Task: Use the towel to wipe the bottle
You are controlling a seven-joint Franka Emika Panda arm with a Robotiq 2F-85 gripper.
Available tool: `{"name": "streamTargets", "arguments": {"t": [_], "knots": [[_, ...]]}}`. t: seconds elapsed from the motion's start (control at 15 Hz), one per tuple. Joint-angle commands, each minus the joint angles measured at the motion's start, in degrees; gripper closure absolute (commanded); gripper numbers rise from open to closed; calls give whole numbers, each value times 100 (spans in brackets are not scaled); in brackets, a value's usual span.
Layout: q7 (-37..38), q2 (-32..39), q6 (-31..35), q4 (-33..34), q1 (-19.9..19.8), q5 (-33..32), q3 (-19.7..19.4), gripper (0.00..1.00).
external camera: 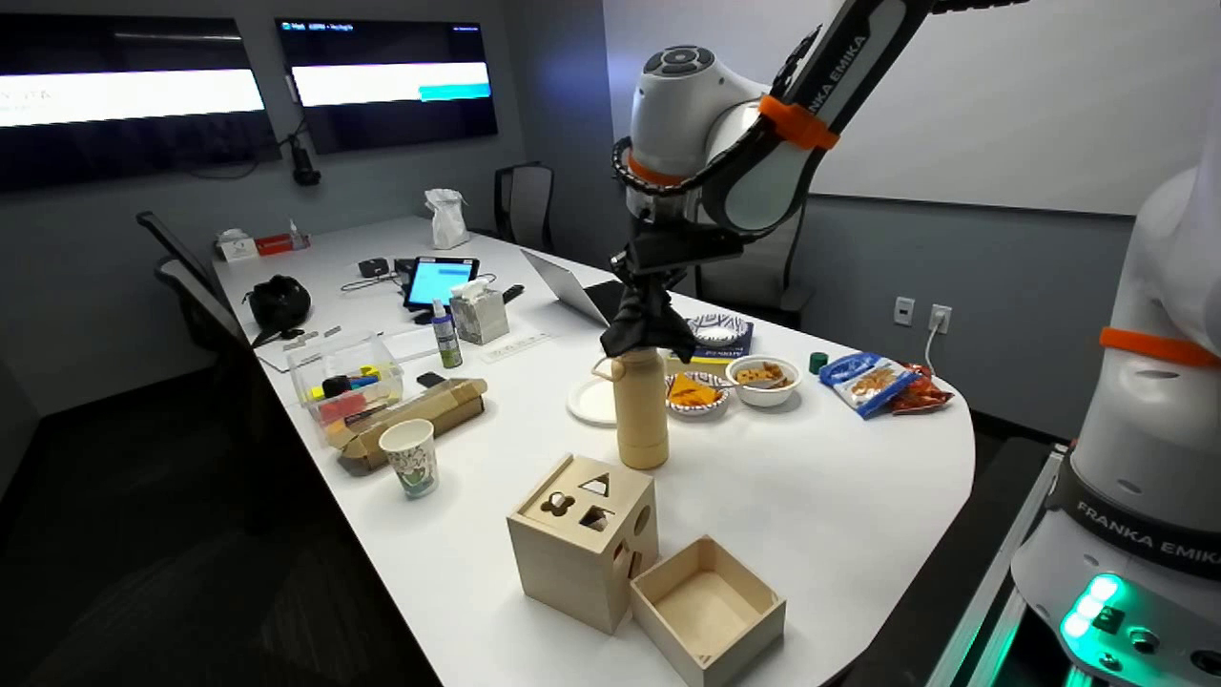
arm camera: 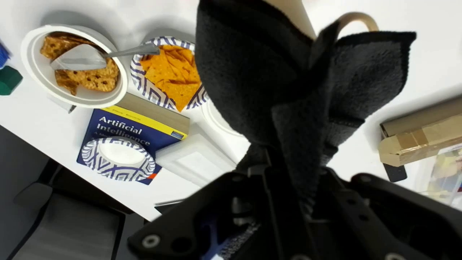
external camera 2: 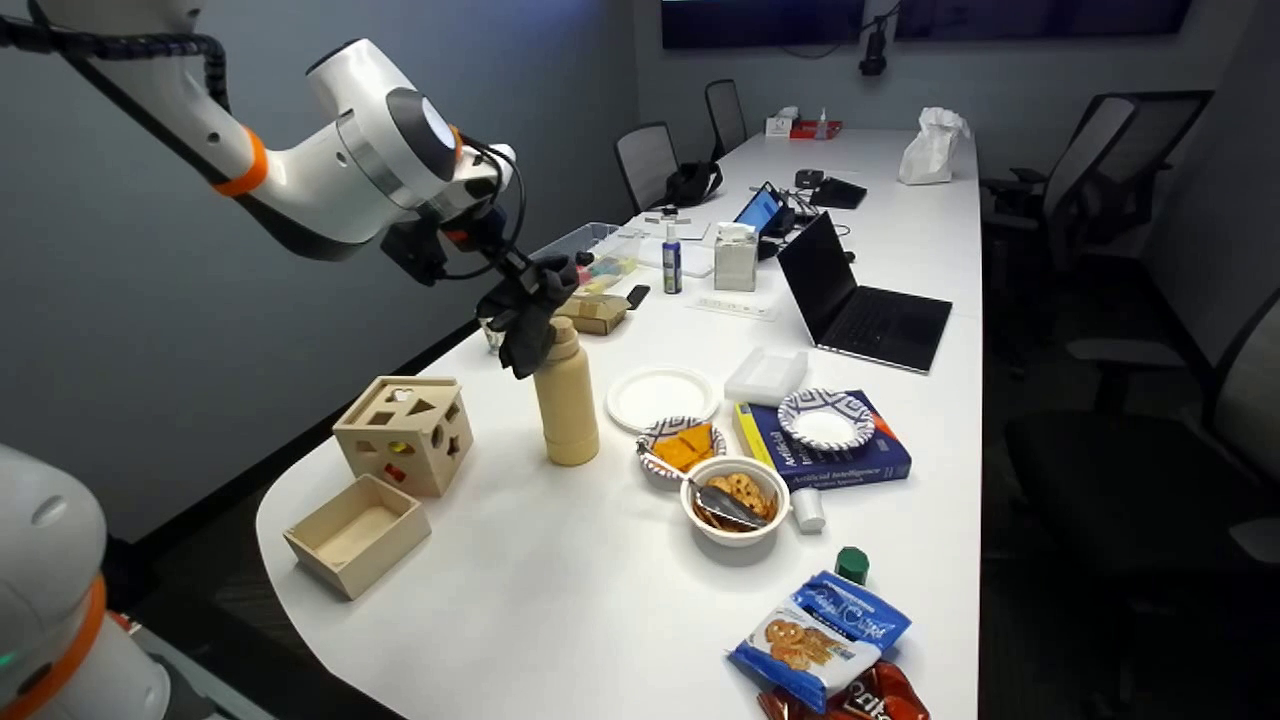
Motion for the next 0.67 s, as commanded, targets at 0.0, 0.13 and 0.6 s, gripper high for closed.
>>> {"name": "streamTargets", "arguments": {"t": [0.0, 0.13, 0.6], "knots": [[-195, 7, 3, -186, 57, 307, 41, 97], [-134, 118, 37, -148, 48, 236, 60, 97], [-187, 293, 111, 93, -18, 277, 12, 97]]}}
